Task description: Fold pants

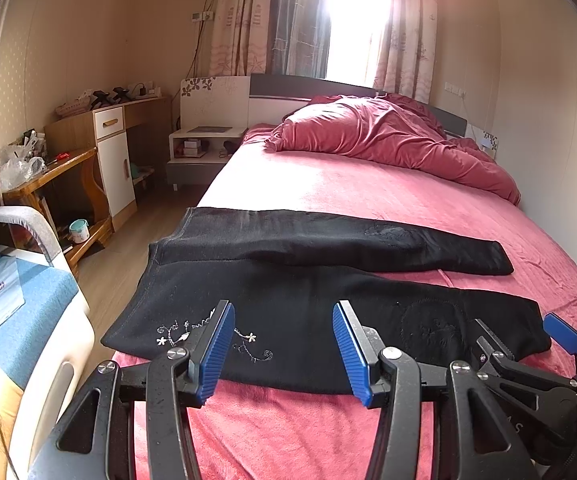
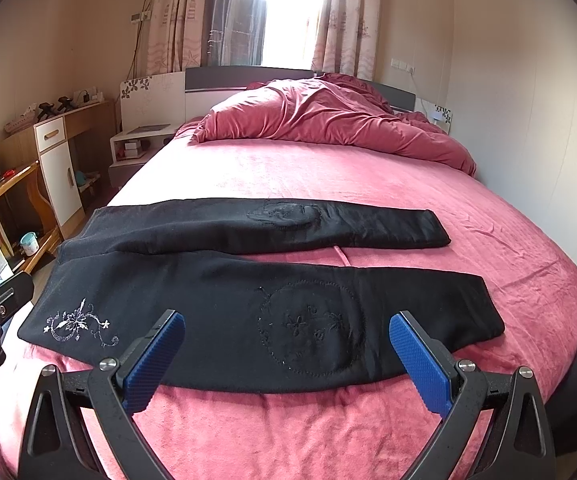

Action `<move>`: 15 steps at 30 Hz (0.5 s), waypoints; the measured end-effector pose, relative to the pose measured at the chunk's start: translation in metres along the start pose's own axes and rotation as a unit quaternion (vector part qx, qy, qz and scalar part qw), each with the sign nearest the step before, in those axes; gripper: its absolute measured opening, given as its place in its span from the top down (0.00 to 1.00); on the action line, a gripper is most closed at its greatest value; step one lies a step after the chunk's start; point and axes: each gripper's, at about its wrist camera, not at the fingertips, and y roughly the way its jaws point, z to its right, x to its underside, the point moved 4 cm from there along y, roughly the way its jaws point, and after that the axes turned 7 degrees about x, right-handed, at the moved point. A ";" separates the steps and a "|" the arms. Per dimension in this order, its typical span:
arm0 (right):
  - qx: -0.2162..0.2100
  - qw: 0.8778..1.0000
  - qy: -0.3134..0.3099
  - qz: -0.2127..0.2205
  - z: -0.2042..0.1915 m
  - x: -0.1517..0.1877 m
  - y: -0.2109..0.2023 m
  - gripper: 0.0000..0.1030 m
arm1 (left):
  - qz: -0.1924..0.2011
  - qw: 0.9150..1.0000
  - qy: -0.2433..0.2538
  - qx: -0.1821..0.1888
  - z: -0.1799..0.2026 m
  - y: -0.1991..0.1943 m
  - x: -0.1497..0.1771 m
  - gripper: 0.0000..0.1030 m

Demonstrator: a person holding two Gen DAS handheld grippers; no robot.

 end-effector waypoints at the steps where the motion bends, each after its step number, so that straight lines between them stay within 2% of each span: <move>1: 0.000 1.000 0.000 0.000 0.000 0.000 0.001 0.00 | -0.001 1.000 0.000 0.000 0.000 0.001 0.000 0.49; 11: -0.001 1.000 -0.003 -0.015 -0.002 0.006 0.011 0.00 | -0.015 1.000 -0.002 -0.003 -0.003 0.010 0.005 0.49; 14: -0.021 0.999 0.007 -0.035 0.001 0.012 0.022 0.00 | -0.032 0.999 -0.007 0.013 -0.005 0.019 0.011 0.49; 15: -0.038 0.998 0.023 -0.054 0.005 0.018 0.031 0.00 | -0.040 0.999 -0.012 0.022 -0.007 0.023 0.013 0.45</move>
